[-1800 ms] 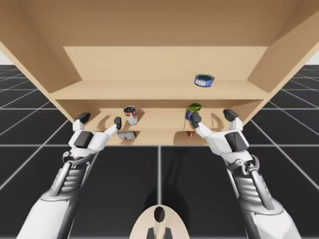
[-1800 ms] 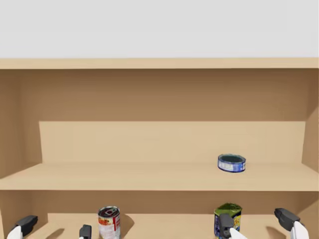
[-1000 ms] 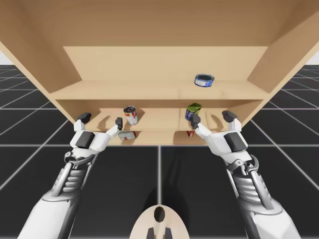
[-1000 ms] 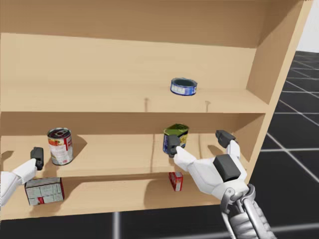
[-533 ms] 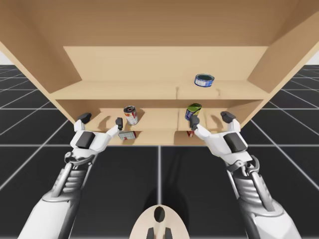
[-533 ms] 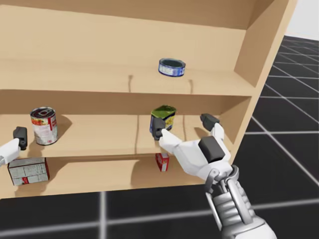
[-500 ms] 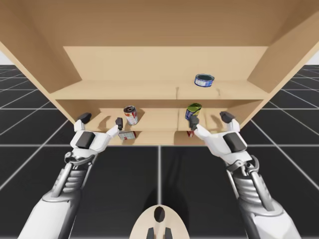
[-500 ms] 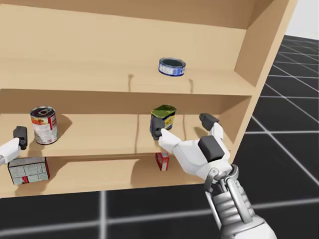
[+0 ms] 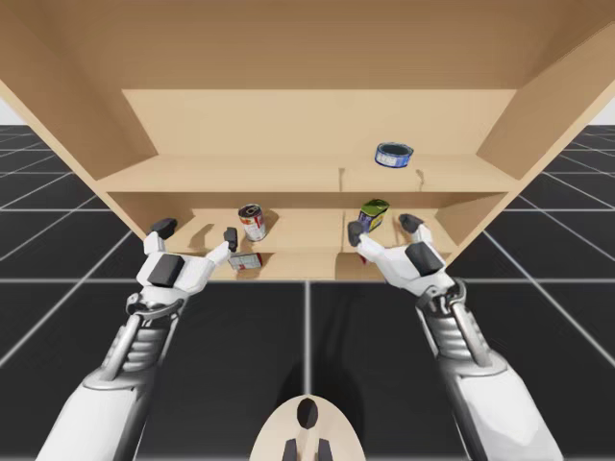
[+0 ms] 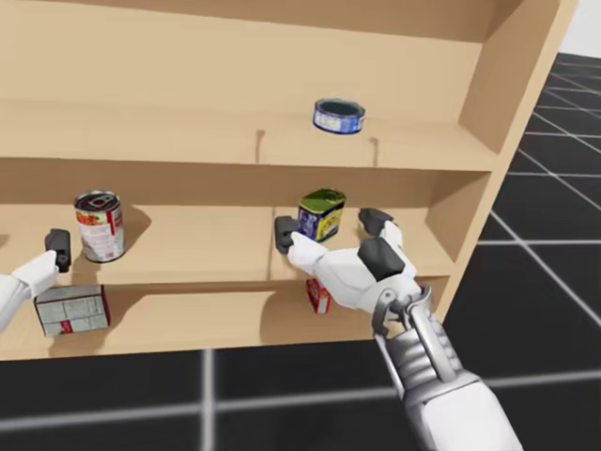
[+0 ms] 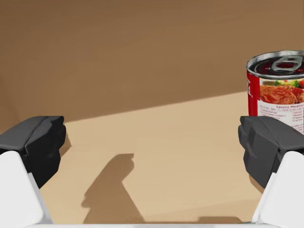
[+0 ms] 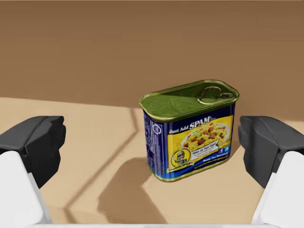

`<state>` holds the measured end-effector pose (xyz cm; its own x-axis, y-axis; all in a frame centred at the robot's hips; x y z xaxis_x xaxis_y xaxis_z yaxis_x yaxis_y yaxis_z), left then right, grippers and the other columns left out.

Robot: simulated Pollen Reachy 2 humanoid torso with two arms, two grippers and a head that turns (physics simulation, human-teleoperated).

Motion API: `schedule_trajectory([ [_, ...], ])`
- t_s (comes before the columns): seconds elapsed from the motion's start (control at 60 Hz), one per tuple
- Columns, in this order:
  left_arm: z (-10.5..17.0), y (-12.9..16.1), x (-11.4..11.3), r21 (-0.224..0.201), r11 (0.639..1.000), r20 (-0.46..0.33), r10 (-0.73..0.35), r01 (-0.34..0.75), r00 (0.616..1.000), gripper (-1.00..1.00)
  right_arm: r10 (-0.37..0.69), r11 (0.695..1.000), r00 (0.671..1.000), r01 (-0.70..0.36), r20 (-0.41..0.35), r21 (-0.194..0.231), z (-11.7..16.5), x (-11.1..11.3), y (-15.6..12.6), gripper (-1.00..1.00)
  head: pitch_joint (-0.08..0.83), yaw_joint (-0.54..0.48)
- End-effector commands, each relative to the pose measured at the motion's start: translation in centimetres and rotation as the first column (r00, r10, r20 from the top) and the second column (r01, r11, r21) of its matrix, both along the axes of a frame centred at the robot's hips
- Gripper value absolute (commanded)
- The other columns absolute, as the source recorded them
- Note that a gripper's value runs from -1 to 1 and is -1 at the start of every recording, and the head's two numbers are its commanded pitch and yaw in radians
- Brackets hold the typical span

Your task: Look through the shelves, find the meat can, and take it.

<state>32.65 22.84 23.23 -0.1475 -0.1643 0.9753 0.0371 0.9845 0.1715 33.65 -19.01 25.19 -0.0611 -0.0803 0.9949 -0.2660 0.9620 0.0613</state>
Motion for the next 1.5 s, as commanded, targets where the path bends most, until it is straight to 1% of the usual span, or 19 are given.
schedule_trajectory([
  [0.017, -0.1, 0.0, 0.0, 0.002, 1.0, -0.001, 0.001, -0.001, 1.0, -1.0, 0.003, 1.0, 0.998, -0.003, -0.057, -0.002, -0.6, 2.3, 0.5, -1.0, 0.427, -0.2],
  [0.2, -0.2, -0.1, 0.1, 0.004, 1.0, -0.002, 0.0, 0.0, 1.0, -1.0, -0.018, 0.999, 0.997, 0.015, -0.08, -0.039, -1.8, 5.0, 0.9, -1.0, 0.435, -0.19],
  [0.4, -0.2, -0.1, 0.1, 0.005, 1.0, -0.004, 0.0, 0.0, 1.0, -1.0, -0.059, 0.995, 0.996, 0.052, -0.074, -0.084, -2.4, 7.3, 0.9, -1.0, 0.44, -0.19],
  [0.517, -0.2, -0.1, 0.1, 0.004, 1.0, -0.004, -0.003, 0.003, 1.0, -1.0, -0.063, 0.994, 0.995, 0.055, -0.076, -0.095, -2.7, 7.8, 0.8, -1.0, 0.442, -0.19],
  [0.567, -0.2, -0.1, 0.1, 0.004, 1.0, -0.002, -0.004, 0.004, 1.0, -1.0, -0.082, 0.99, 0.995, 0.075, -0.051, -0.119, -2.9, 7.7, 0.8, -1.0, 0.443, -0.19],
  [0.583, -0.2, -0.1, 0.1, 0.004, 1.0, -0.002, -0.005, 0.005, 1.0, -1.0, -0.109, 0.987, 0.994, 0.105, -0.029, -0.125, -3.0, 7.6, 0.8, -0.76, 0.444, -0.19],
  [0.6, -0.2, -0.1, 0.1, 0.005, 1.0, -0.002, -0.005, 0.005, 1.0, -1.0, -0.091, 0.99, 0.995, 0.087, -0.037, -0.107, -3.1, 7.7, 0.8, -0.5, 0.444, -0.19],
  [0.617, -0.2, -0.1, 0.1, 0.004, 1.0, -0.002, -0.005, 0.005, 1.0, -1.0, -0.087, 0.992, 0.995, 0.082, -0.039, -0.099, -3.1, 7.5, 0.8, 0.82, 0.445, -0.19],
  [0.633, -0.2, -0.1, 0.1, 0.004, 1.0, -0.002, -0.005, 0.005, 1.0, -1.0, -0.087, 0.992, 0.995, 0.083, -0.038, -0.098, -3.1, 7.5, 0.8, 0.96, 0.445, -0.19],
  [0.65, -0.2, -0.1, 0.1, 0.004, 1.0, -0.001, -0.006, 0.006, 1.0, -1.0, -0.09, 0.991, 0.995, 0.086, -0.033, -0.105, -3.1, 7.5, 0.8, 1.0, 0.445, -0.19],
  [0.85, -0.3, -0.1, 0.1, 0.007, 1.0, -0.001, -0.006, 0.006, 1.0, -1.0, -0.101, 0.989, 0.995, 0.099, -0.012, -0.109, -2.4, 7.0, 0.7, 1.0, 0.446, -0.19],
  [0.95, -0.3, -0.2, 0.1, 0.008, 1.0, -0.002, -0.005, 0.005, 1.0, -1.0, -0.106, 0.989, 0.994, 0.107, 0.013, -0.103, -1.3, 6.2, 0.4, 1.0, 0.446, -0.19],
  [1.05, -0.3, -0.2, 0.1, 0.008, 1.0, -0.001, -0.004, 0.004, 1.0, -1.0, -0.103, 0.989, 0.993, 0.108, 0.05, -0.097, 0.2, 4.8, 0.3, 1.0, 0.445, -0.19],
  [1.2, -0.3, -0.2, 0.1, 0.008, 1.0, -0.002, -0.003, 0.003, 1.0, -1.0, -0.074, 0.992, 0.992, 0.084, 0.098, -0.096, 2.2, 0.9, 0.4, 1.0, 0.446, -0.19],
  [1.3, -0.3, -0.2, 0.1, 0.009, 1.0, -0.002, -0.003, 0.003, 1.0, -1.0, -0.059, 0.994, 0.992, 0.068, 0.108, -0.089, 2.3, -1.6, 0.5, 1.0, 0.445, -0.19],
  [1.317, -0.3, -0.2, 0.1, 0.009, 1.0, -0.002, -0.003, 0.003, 1.0, -1.0, -0.054, 0.994, 0.992, 0.064, 0.113, -0.085, 2.3, -2.6, 0.5, 1.0, 0.445, -0.19],
  [1.35, -0.3, -0.2, 0.1, 0.011, 1.0, -0.003, -0.003, 0.003, 1.0, -1.0, -0.053, 0.994, 0.992, 0.063, 0.115, -0.089, 2.2, -3.4, 0.4, 1.0, 0.444, -0.19],
  [1.367, -0.3, -0.2, 0.1, 0.011, 1.0, -0.003, -0.003, 0.003, 1.0, -1.0, -0.047, 0.995, 0.992, 0.057, 0.116, -0.087, 2.2, -4.4, 0.4, 1.0, 0.443, -0.19],
  [1.5, -0.4, -0.3, 0.2, 0.015, 1.0, -0.004, -0.002, 0.003, 1.0, -1.0, -0.013, 0.997, 0.993, 0.023, 0.118, -0.08, 1.7, -8.7, 0.4, 1.0, 0.443, -0.19],
])
